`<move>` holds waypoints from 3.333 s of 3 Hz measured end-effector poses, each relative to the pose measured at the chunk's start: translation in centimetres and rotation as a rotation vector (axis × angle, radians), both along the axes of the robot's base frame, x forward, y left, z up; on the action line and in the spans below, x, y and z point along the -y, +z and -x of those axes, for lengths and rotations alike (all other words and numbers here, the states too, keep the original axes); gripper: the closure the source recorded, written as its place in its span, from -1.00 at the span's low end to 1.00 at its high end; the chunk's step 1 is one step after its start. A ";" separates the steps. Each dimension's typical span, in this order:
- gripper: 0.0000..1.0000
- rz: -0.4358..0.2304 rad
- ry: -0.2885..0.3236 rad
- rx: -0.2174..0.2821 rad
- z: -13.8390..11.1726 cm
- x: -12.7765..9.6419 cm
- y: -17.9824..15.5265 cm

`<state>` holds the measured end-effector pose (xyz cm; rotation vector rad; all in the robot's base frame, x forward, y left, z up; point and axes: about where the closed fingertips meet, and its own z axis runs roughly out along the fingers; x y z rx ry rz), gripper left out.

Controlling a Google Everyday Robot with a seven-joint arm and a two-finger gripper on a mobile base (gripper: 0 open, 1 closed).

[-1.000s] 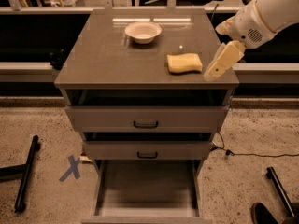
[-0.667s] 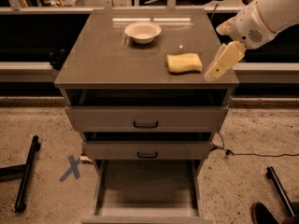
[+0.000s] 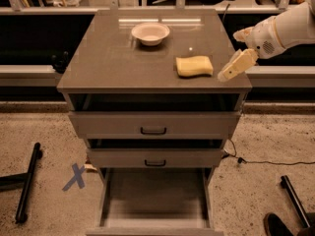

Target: Place sponge into bottom drawer

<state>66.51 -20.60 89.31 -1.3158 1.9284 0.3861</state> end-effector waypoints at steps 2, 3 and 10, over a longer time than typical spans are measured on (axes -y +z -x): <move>-1.00 -0.030 -0.001 0.001 -3.9 -0.9 -2.8; -0.94 -0.026 -0.001 -0.025 -5.6 -1.8 -4.8; 1.00 -0.052 0.107 0.018 1.8 -4.4 0.0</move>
Offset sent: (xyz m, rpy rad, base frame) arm 0.0603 0.0165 -0.0418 0.0264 -0.0006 -0.0012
